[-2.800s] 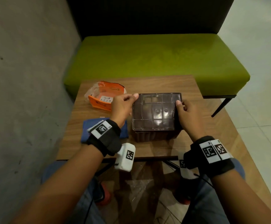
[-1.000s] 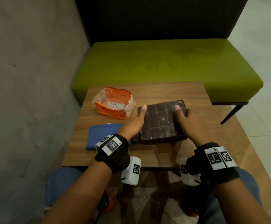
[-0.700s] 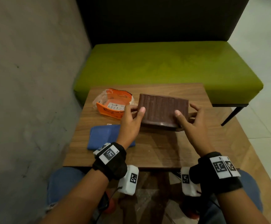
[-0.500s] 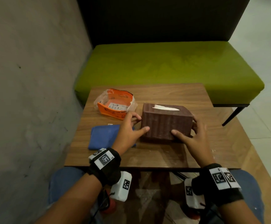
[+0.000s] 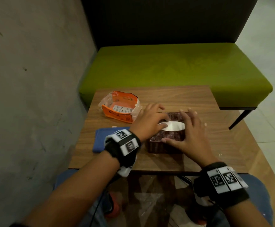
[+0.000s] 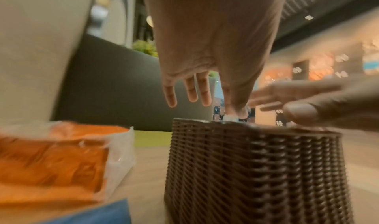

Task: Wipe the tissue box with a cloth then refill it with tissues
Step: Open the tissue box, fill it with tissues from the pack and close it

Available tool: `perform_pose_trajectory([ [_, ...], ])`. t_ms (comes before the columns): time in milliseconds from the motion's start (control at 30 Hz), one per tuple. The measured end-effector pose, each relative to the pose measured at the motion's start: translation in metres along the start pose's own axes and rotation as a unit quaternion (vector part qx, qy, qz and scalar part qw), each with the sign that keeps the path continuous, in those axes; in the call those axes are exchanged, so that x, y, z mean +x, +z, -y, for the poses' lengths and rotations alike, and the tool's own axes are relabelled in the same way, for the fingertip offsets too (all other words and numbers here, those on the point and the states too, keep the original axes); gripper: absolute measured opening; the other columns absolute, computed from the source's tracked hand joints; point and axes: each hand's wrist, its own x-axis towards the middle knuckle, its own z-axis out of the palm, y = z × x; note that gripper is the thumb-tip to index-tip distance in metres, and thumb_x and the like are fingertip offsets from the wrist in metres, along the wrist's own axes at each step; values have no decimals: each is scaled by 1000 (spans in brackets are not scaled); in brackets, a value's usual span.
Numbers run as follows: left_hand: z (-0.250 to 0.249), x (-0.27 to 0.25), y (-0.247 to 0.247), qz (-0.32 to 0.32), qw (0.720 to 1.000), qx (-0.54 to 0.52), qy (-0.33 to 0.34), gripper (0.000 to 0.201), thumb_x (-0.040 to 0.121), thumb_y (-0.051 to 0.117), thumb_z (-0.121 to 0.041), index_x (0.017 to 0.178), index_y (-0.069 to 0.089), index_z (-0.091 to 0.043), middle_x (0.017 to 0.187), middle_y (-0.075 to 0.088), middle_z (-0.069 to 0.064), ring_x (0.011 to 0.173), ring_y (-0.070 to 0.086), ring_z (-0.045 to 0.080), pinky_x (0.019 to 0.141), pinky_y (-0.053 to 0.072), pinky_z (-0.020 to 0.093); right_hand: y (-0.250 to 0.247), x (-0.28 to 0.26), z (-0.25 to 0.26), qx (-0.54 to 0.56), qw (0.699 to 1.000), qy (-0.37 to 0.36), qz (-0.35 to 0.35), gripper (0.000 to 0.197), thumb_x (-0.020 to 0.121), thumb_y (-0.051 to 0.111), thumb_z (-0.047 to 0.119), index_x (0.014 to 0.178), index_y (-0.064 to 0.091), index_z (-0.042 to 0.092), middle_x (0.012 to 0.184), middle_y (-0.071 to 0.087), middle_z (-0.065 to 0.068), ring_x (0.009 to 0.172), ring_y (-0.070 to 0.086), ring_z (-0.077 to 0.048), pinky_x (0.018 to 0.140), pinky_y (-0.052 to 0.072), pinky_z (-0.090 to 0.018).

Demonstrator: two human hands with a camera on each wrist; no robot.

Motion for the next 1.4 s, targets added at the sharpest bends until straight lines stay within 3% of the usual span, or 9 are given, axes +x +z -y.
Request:
perform_pose_trajectory([
  [133, -14, 18, -4, 25, 991, 117, 54, 34, 77, 70, -30, 110, 63, -29, 147, 33, -2, 136, 24, 21, 100, 28, 44, 2, 18, 7, -77, 989, 40, 123, 117, 60, 49, 86, 154, 14, 26, 163, 1, 3, 150, -4, -19, 118, 6, -58],
  [233, -18, 19, -3, 20, 984, 152, 87, 23, 73, 73, -30, 94, 66, -26, 149, 32, -1, 138, 23, 22, 101, 28, 49, 5, 17, 5, -85, 988, 39, 126, 124, 53, 35, 95, 154, 13, 25, 163, 0, 4, 150, -5, -17, 117, 11, -56],
  [433, -20, 28, 3, 76, 975, 203, 45, 30, 81, 66, -27, 111, 66, -21, 156, 18, 0, 142, 16, 23, 103, 28, 49, 4, 17, 5, -88, 987, 39, 129, 124, 55, 37, 93, 155, 10, 25, 163, -1, 5, 150, -6, -15, 117, 11, -54],
  [600, -19, 36, 7, 106, 975, 174, 82, 32, 90, 52, -23, 120, 60, -14, 152, 29, 0, 140, 21, 21, 102, 30, 47, 5, 16, 3, -74, 988, 39, 126, 120, 59, 45, 88, 155, 11, 25, 163, 1, 6, 150, -7, -15, 118, 12, -53],
  [700, -7, 34, 1, 122, 990, 21, 61, 12, 85, 61, -19, 92, 67, -12, 146, 37, 2, 131, 37, 20, 100, 38, 41, 3, 16, 3, -66, 989, 35, 128, 121, 57, 42, 88, 155, 12, 24, 163, 1, 5, 150, -6, -15, 118, 14, -52],
  [967, 3, 15, 0, 7, 978, -209, 11, 8, 79, 65, -9, 81, 59, -13, 121, 61, 7, 119, 52, 17, 99, 37, 28, 6, 16, 2, -53, 992, 37, 105, 127, 57, 50, 88, 154, 13, 16, 163, 9, 3, 150, 0, -15, 118, 17, -46],
  [1167, 4, -8, 11, -133, 935, -324, -58, 34, 86, 58, -36, 116, 51, -21, 132, 49, -6, 126, 42, 4, 103, 35, 28, 0, 10, -9, 112, 992, 39, 42, 122, 59, 66, 78, 151, 18, 14, 154, 30, -5, 144, 27, -24, 113, 31, -51],
  [1267, 6, -45, 23, -206, 922, -312, -98, 58, 86, 59, -43, 136, 37, -25, 143, 39, -7, 135, 33, 5, 111, 30, 30, -4, -11, -22, 123, 991, 9, -40, 97, 71, 72, 60, 144, 31, 12, 146, 40, -8, 138, 36, -28, 110, 36, -51],
  [1400, -6, -83, 46, -167, 953, -216, -133, 56, 89, 60, -38, 137, 38, -22, 145, 39, -5, 134, 32, 5, 108, 29, 23, -6, -35, -29, 75, 993, -9, -90, 49, 80, 73, 35, 120, 55, 14, 124, 53, -5, 118, 51, -25, 95, 44, -36],
])
